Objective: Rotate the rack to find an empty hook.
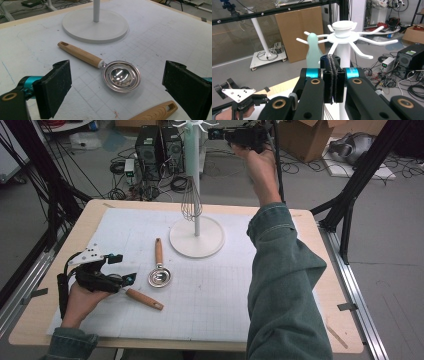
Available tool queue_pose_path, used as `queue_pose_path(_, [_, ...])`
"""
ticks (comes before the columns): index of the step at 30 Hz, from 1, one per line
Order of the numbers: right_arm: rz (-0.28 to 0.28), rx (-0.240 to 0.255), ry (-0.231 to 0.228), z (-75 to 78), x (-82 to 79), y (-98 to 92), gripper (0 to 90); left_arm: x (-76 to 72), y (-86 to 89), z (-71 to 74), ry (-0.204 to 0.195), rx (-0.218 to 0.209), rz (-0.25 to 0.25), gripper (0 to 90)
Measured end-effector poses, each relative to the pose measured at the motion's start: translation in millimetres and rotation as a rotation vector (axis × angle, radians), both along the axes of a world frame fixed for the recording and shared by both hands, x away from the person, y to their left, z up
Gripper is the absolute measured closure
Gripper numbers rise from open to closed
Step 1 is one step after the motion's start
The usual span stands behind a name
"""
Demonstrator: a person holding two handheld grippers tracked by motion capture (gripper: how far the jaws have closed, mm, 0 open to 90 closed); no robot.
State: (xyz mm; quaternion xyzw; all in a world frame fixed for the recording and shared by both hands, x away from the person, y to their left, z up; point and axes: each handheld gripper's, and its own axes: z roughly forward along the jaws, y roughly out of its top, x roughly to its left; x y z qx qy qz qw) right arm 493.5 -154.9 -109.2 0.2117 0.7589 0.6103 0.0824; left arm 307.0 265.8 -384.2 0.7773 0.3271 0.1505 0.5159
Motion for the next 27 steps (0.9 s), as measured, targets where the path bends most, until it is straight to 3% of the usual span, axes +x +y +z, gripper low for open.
queue_pose_path(27, [-0.060,-0.041,-0.057,6.8,-19.4,34.9,89.8,-1.6,-3.3,1.8,-0.005,0.006,-0.006,9.4])
